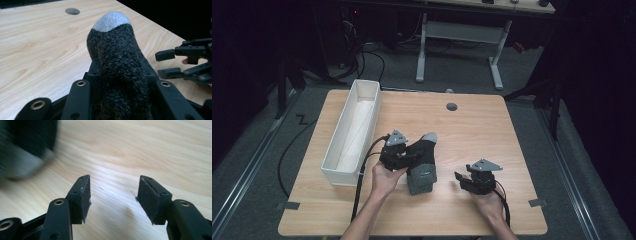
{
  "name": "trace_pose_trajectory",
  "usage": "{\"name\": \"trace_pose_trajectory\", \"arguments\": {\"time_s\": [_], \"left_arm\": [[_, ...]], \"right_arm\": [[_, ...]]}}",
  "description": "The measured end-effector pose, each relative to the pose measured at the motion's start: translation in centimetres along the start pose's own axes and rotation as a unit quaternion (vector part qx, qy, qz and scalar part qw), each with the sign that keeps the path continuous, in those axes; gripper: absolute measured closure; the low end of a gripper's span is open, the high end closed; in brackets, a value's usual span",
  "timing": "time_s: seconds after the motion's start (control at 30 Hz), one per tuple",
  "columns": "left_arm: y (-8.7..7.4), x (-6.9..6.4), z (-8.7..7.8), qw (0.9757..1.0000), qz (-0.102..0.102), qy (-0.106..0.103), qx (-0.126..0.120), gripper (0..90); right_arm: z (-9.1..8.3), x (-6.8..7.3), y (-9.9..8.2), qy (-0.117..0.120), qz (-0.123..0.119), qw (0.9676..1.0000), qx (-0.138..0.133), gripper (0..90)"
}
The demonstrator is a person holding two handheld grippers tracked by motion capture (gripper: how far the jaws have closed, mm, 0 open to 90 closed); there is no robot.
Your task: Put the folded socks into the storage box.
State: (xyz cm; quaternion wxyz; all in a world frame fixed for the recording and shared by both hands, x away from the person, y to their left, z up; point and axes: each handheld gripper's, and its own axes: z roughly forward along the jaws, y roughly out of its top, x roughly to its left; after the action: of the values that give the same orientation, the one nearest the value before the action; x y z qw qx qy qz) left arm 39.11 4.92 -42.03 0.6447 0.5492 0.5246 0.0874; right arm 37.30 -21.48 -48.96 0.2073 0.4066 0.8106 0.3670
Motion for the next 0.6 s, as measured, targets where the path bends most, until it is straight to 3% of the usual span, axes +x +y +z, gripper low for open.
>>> {"name": "trace_pose_trajectory", "arguments": {"time_s": [0.23, 0.5, 0.6], "left_arm": [[0.7, -0.2, -1.2, 0.9998, 0.010, 0.010, -0.017, 63.9], [2.4, -0.7, -2.9, 0.9987, 0.018, 0.023, -0.041, 64.0], [3.8, -0.9, -4.4, 0.9978, 0.016, 0.025, -0.059, 64.0]], "right_arm": [[0.9, -0.2, -0.5, -0.034, -0.021, 0.9989, 0.026, 42.4], [1.0, -0.4, -1.0, -0.033, -0.015, 0.9992, 0.015, 38.8], [0.9, -0.4, -1.0, -0.035, -0.018, 0.9991, 0.014, 40.7]]}}
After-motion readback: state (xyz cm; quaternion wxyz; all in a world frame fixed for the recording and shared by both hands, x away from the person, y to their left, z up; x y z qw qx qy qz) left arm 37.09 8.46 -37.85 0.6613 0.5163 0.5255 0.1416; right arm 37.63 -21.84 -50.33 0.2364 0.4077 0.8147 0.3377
